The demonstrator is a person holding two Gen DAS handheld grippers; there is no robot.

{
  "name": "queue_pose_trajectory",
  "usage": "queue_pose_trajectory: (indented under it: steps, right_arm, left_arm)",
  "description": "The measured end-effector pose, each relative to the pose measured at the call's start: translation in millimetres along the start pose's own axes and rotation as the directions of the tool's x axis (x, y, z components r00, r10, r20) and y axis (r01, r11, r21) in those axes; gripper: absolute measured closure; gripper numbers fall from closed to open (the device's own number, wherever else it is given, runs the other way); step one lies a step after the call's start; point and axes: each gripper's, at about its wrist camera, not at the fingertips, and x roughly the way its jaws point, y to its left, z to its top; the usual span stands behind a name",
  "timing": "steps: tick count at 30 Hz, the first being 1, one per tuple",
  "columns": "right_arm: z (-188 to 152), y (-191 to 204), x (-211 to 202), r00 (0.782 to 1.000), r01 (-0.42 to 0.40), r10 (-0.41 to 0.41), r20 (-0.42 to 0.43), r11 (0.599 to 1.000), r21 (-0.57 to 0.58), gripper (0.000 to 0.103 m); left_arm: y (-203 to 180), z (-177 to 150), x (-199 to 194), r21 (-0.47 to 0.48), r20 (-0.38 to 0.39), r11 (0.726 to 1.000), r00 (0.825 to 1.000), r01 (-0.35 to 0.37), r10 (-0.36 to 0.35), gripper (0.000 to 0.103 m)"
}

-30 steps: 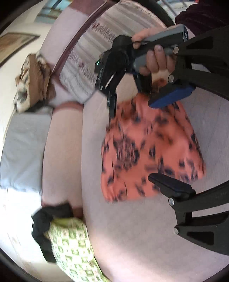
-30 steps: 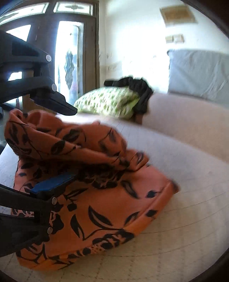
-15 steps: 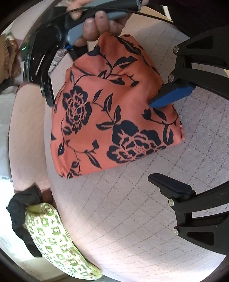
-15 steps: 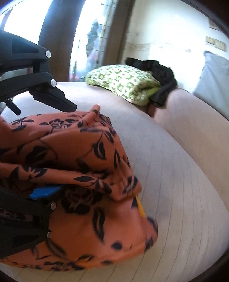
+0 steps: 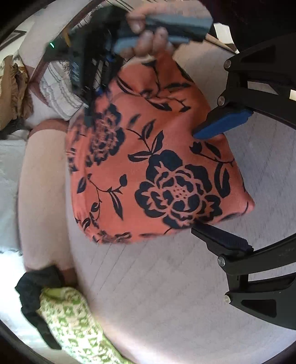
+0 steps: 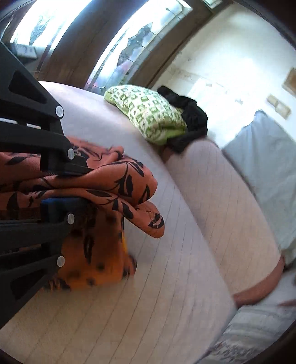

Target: Fold small clothes

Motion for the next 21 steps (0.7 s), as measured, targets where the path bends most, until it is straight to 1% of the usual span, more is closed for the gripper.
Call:
queue_pose_trajectory:
  steps: [1, 2, 3, 4, 6, 7, 8, 10, 11, 12, 13, 14, 16, 18, 20, 21]
  right_arm:
    - [0.3, -14.0, 8.9, 0.999, 0.027, -0.026, -0.036, 0.999, 0.025, 0.084]
    - [-1.8, -28.7, 18.6, 0.994, 0.07, -0.065, -0.083, 0.996, 0.06, 0.084]
    - [-4.0, -38.8, 24.7, 0.989, 0.098, -0.087, -0.118, 0.991, 0.088, 0.078]
    - [-5.4, -46.3, 28.4, 0.985, 0.119, -0.102, -0.141, 0.986, 0.116, 0.064]
    - [-3.4, -47.0, 20.0, 0.984, 0.141, -0.125, -0.129, 0.982, 0.129, 0.043]
    - [-1.0, -44.4, 11.1, 0.986, 0.142, -0.128, -0.109, 0.982, 0.128, 0.043]
    - [1.5, -40.4, -2.6, 0.992, 0.116, -0.109, -0.064, 0.986, 0.122, 0.043]
    - [4.0, -31.1, -29.5, 0.995, 0.084, -0.088, 0.048, 0.993, 0.082, 0.044]
    - [4.1, -21.5, -42.3, 0.992, 0.068, -0.071, 0.105, 0.997, 0.034, 0.044]
    - [3.1, -13.8, -48.7, 0.99, 0.049, -0.049, 0.134, 0.999, 0.001, 0.051]
    - [1.5, -5.4, -51.6, 0.989, 0.018, -0.014, 0.146, 1.0, -0.025, 0.069]
    - [0.5, 3.7, -47.4, 0.991, -0.038, 0.044, 0.123, 0.998, -0.046, 0.075]
    - [-5.8, 11.7, -39.2, 0.993, -0.081, 0.086, 0.081, 0.995, -0.057, 0.078]
    - [-5.5, 15.7, -20.3, 0.997, -0.054, 0.056, 0.052, 0.997, -0.052, 0.078]
    - [-2.1, 12.7, 2.3, 1.0, -0.026, 0.026, 0.012, 1.0, -0.011, 0.078]
    - [-0.3, 5.9, 14.6, 1.0, 0.023, -0.023, -0.014, 1.0, 0.021, 0.078]
  left_arm:
    - [-4.6, 0.4, 6.0, 0.005, -0.018, 1.0, 1.0, -0.013, 0.013, 0.026]
    - [-9.8, 0.2, 13.2, 0.019, -0.037, 0.999, 0.999, -0.037, 0.037, 0.026]
    - [-11.7, 0.1, 15.9, 0.028, -0.044, 0.998, 0.998, -0.052, 0.053, 0.026]
    - [-12.7, 0.1, 17.1, 0.037, -0.049, 0.997, 0.996, -0.068, 0.07, 0.026]
    - [-12.9, -0.6, 10.7, 0.03, -0.049, 0.998, 0.997, -0.054, 0.056, 0.026]
    - [-15.3, -0.8, 4.2, 0.017, -0.041, 0.999, 0.998, -0.044, 0.045, 0.026]
    - [-10.0, -1.3, -2.8, -0.002, -0.021, 0.999, 0.999, -0.044, 0.044, 0.026]
    - [-2.8, 5.1, -14.4, -0.032, 0.027, 0.998, 0.998, -0.059, 0.06, 0.026]
    - [-0.6, 5.9, -18.7, -0.042, 0.042, 0.997, 0.997, -0.068, 0.07, 0.026]
    - [2.2, 9.1, -20.6, -0.048, 0.053, 0.996, 0.995, -0.08, 0.083, 0.026]
    - [2.1, 11.4, -21.5, -0.052, 0.06, 0.993, 0.992, -0.104, 0.107, 0.026]
    - [5.4, 14.2, -18.6, -0.051, 0.056, 0.992, 0.991, -0.119, 0.122, 0.026]
    - [9.9, 20.1, -8.5, -0.046, 0.03, 0.988, 0.988, -0.148, 0.15, 0.026]
    - [10.8, 19.6, 1.1, -0.041, 0.002, 0.986, 0.986, -0.164, 0.164, 0.026]
    - [7.6, 12.4, 9.5, -0.03, -0.029, 0.984, 0.984, -0.174, 0.173, 0.026]
    - [6.6, 8.7, 13.2, -0.022, -0.048, 0.984, 0.983, -0.177, 0.176, 0.025]
